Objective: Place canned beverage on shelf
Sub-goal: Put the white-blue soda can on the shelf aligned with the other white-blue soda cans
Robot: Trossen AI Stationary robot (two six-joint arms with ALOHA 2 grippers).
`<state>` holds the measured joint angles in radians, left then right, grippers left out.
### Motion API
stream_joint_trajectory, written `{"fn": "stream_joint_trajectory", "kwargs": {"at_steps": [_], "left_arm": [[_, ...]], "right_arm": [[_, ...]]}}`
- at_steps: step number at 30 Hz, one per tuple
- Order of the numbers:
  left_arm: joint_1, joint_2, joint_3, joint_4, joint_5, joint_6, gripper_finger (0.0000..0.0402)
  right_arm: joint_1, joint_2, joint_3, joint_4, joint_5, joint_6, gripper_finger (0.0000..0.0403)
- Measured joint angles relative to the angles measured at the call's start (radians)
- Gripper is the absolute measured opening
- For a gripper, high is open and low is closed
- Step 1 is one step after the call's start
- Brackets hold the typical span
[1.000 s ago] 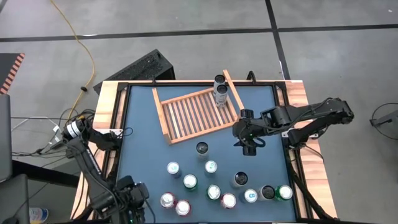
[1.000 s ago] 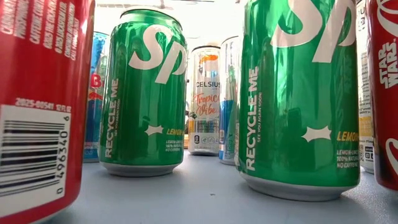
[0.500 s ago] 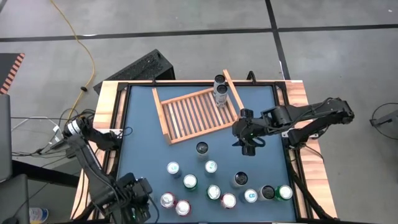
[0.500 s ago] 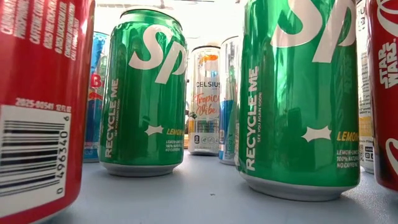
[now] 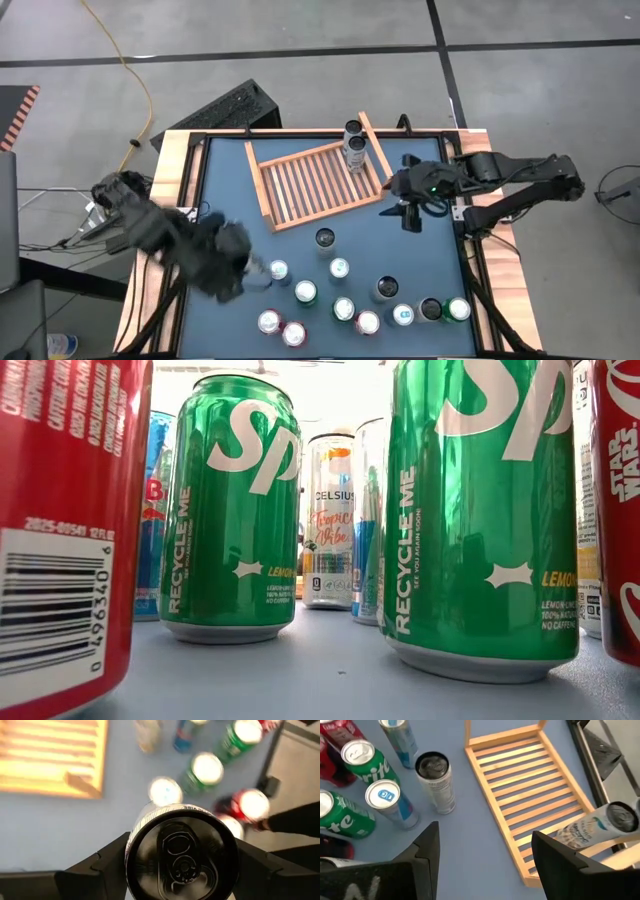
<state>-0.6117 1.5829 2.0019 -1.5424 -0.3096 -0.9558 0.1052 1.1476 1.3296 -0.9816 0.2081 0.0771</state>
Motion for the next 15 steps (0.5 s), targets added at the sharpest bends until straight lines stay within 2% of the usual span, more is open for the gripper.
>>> {"fn": "stream_joint_trajectory", "kwargs": {"at_steps": [6,10,12,15], "left_arm": [[0.278,0.001,0.059,0.041,0.018,0.531,0.0243],[0.486,0.001,0.064,0.134,0.05,0.887,0.0243],[0.592,0.005,0.064,0.164,0.095,1.048,0.0243],[0.74,0.012,0.053,0.234,0.216,1.26,0.0243]], "right_arm": [[-0.038,-0.038,0.0,0.005,0.0,-0.058,0.0235],[-0.073,-0.041,0.0,0.012,0.0,-0.059,0.0235],[-0.089,-0.036,0.0,0.03,0.001,-0.059,0.0235],[-0.113,-0.021,0.0,0.043,0.001,-0.04,0.0235]]}}
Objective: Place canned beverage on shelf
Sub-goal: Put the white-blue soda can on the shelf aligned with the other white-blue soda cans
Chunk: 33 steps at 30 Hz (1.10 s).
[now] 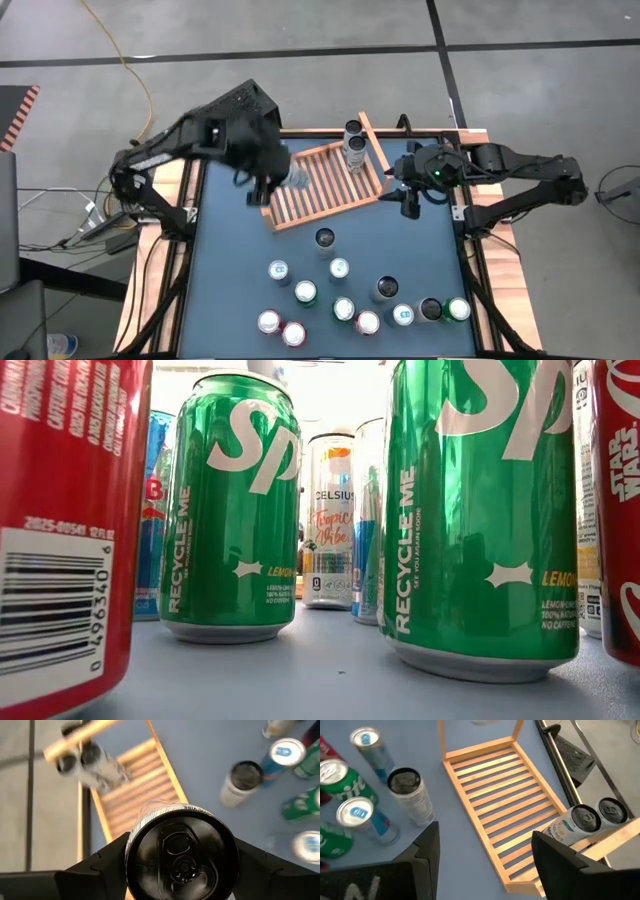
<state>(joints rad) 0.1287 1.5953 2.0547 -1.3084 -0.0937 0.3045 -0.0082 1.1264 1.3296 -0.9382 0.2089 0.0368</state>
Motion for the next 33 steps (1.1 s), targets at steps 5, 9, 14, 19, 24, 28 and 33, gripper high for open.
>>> {"fn": "stream_joint_trajectory", "kwargs": {"at_steps": [5,9,14,19,24,28,33], "left_arm": [[0.195,0.034,-0.043,0.085,0.266,0.291,0.0243],[0.274,0.103,-0.044,0.101,0.405,0.485,0.0243],[0.328,0.157,-0.044,0.137,0.453,0.581,0.0243],[0.342,0.256,-0.046,0.158,0.479,0.654,0.0243],[0.335,0.356,-0.045,0.16,0.471,0.685,0.0243],[0.335,0.426,-0.045,0.197,0.445,0.703,0.0243],[0.334,0.467,-0.045,0.192,0.383,0.73,0.0243]], "right_arm": [[-0.029,0.023,0.0,0.02,0.001,0.023,0.0235],[-0.055,0.042,-0.001,0.038,0.002,0.024,0.0235],[-0.089,0.07,0.0,0.081,0.002,0.02,0.0235],[-0.12,0.095,0.001,0.117,0.0,0.011,0.0235],[-0.133,0.105,0.0,0.119,-0.001,0.015,0.0235],[-0.133,0.105,0.0,0.115,-0.001,0.01,0.0235],[-0.133,0.105,0.0,0.112,-0.001,0.013,0.0235]]}}
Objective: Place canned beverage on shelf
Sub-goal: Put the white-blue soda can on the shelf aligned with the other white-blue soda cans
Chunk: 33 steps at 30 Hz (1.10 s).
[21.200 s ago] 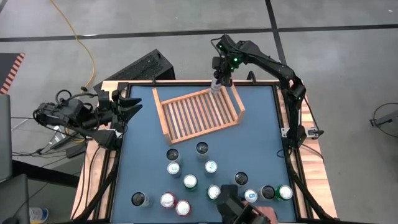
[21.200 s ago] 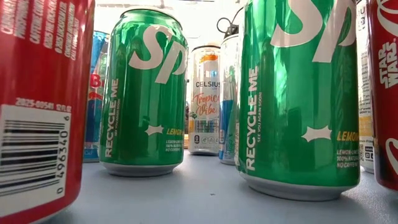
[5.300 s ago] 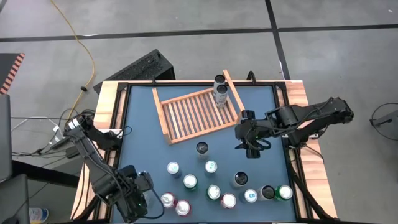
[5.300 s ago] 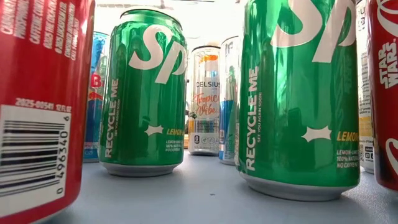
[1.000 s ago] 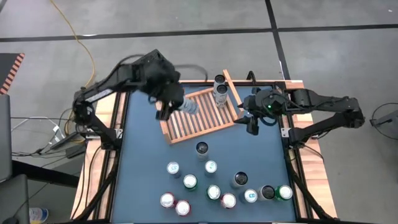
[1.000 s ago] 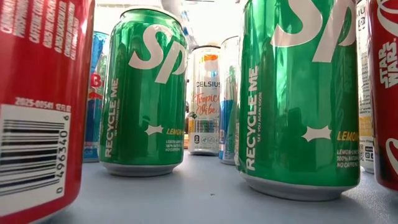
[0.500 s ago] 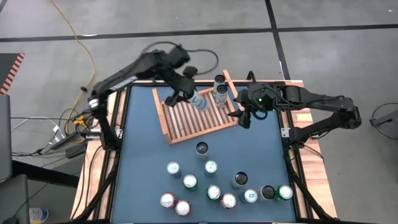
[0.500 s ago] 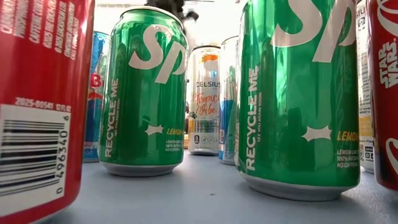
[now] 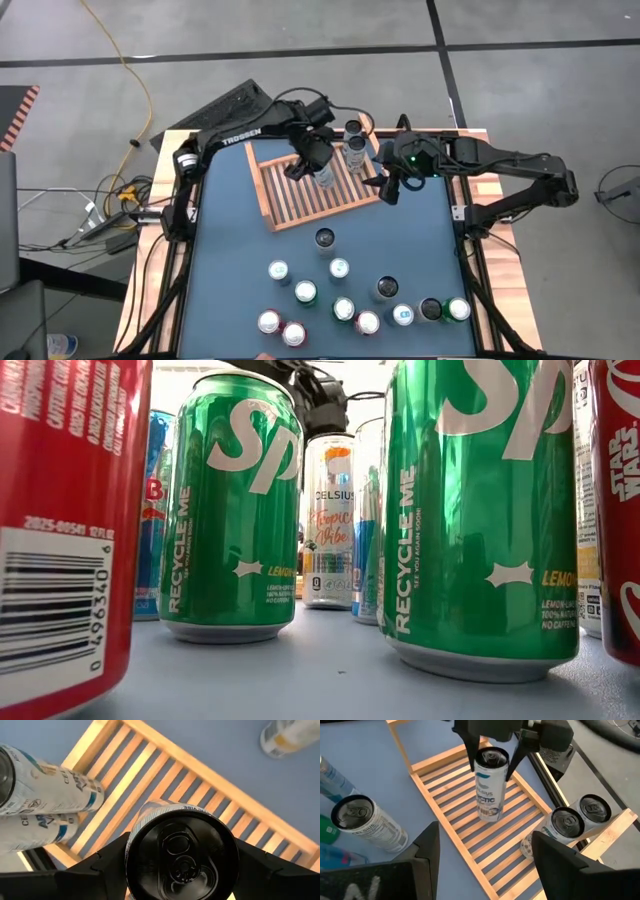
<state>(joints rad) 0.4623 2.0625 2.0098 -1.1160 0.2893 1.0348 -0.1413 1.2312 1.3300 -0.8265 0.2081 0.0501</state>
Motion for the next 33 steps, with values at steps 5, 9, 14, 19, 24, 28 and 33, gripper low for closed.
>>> {"fn": "stream_joint_trajectory", "kwargs": {"at_steps": [5,9,14,19,24,28,33], "left_arm": [[-0.025,0.019,-0.001,-0.01,-0.021,0.016,0.0243],[-0.046,0.017,0.0,-0.008,-0.039,0.044,0.0247],[-0.058,0.016,0.001,0.019,-0.05,0.026,0.0299],[-0.064,0.016,0.002,0.019,-0.018,-0.001,0.0304],[-0.064,0.016,0.001,0.036,-0.029,-0.038,0.03],[-0.064,0.016,0.001,0.062,-0.038,-0.044,0.03],[-0.065,0.016,0.001,0.101,-0.059,-0.057,0.03]], "right_arm": [[0.0,0.0,0.0,-0.002,0.0,-0.006,0.0235],[0.0,0.0,0.0,-0.003,0.0,-0.01,0.0235],[0.0,0.0,0.0,-0.003,-0.001,-0.025,0.0235],[0.0,-0.001,0.0,-0.004,-0.022,-0.025,0.0235],[0.0,-0.001,0.0,-0.004,-0.031,-0.025,0.0235],[0.0,-0.001,0.0,-0.004,-0.034,-0.025,0.0235],[0.0,-0.001,0.0,-0.004,-0.034,-0.025,0.0235]]}}
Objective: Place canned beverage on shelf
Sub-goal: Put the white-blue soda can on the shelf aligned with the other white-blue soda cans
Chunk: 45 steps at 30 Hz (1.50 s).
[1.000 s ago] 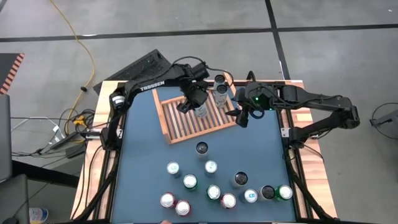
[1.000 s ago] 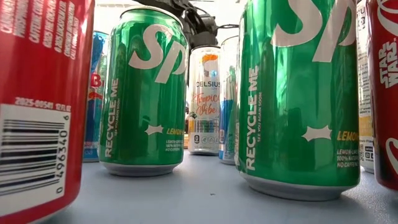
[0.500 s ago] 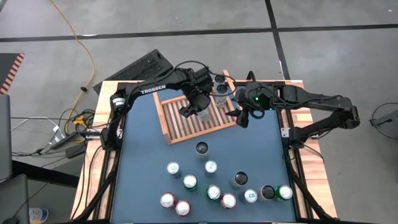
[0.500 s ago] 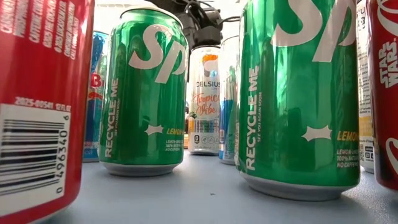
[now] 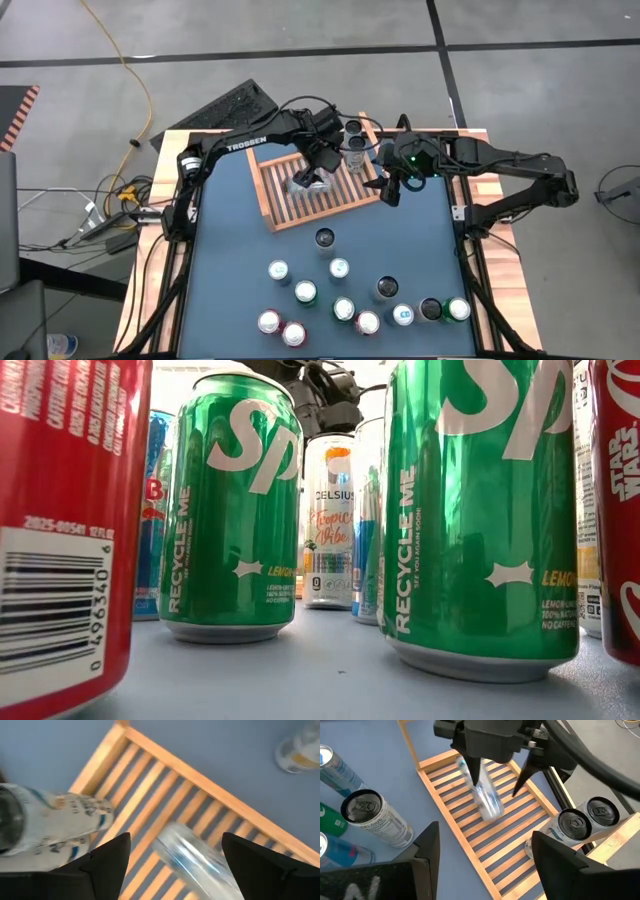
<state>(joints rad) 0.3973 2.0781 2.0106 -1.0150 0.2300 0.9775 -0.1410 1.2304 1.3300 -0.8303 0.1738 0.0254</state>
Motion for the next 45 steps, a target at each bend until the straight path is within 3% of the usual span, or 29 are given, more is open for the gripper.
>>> {"fn": "stream_joint_trajectory", "kwargs": {"at_steps": [4,11,17,23,35,45], "left_arm": [[-0.001,-0.006,0.029,-0.038,-0.093,-0.103,0.03],[0.028,-0.054,0.048,-0.287,-0.153,-0.402,0.0301],[0.015,-0.051,-0.049,-0.321,-0.284,-0.566,0.0297],[0.002,-0.051,-0.179,-0.277,-0.259,-0.699,0.0295],[0.057,-0.112,-0.412,-0.075,-0.272,-0.774,0.0295],[0.018,-0.204,-0.613,0.095,-0.269,-0.828,0.0295]], "right_arm": [[0.0,0.0,0.0,0.0,-0.004,0.008,0.0235],[0.0,0.0,0.0,0.0,-0.014,-0.001,0.0235],[0.0,0.0,0.0,0.0,-0.015,-0.001,0.0235],[0.0,0.0,0.0,-0.02,-0.015,-0.001,0.0235],[0.003,0.0,0.0,-0.061,-0.016,0.0,0.0235],[-0.006,0.0,0.0,-0.07,-0.019,-0.008,0.0235]]}}
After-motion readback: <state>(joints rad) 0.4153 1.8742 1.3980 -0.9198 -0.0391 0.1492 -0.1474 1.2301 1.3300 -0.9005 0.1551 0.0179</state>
